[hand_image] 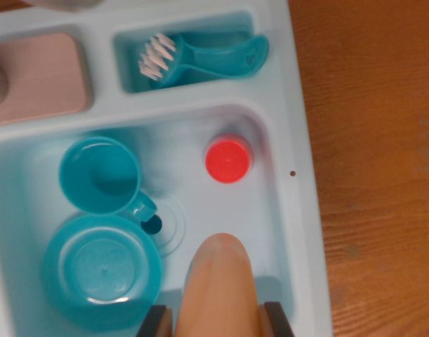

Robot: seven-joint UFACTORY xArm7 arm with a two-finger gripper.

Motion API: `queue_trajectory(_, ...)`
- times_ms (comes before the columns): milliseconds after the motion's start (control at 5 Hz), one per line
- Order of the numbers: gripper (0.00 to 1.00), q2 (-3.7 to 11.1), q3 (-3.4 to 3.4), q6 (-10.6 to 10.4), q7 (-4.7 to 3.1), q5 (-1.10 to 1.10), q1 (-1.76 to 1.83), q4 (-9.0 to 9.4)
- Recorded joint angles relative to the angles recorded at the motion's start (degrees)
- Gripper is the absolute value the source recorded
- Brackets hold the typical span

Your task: Pick detergent from the sink

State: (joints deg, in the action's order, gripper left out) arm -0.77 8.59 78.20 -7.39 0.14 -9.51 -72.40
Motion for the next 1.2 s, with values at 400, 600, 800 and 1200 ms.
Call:
queue_trajectory(400,1.00,-0.57,-0.01,2.4,0.08,-0.10,0.02,-1.85)
queue_trajectory(600,1.00,-0.57,-0.01,2.4,0.08,-0.10,0.02,-1.85)
queue_trajectory(800,1.00,-1.14,-0.02,4.8,0.17,-0.20,0.04,-3.70)
queue_trajectory(1200,1.00,-1.67,-0.03,7.1,0.25,-0.30,0.06,-5.43)
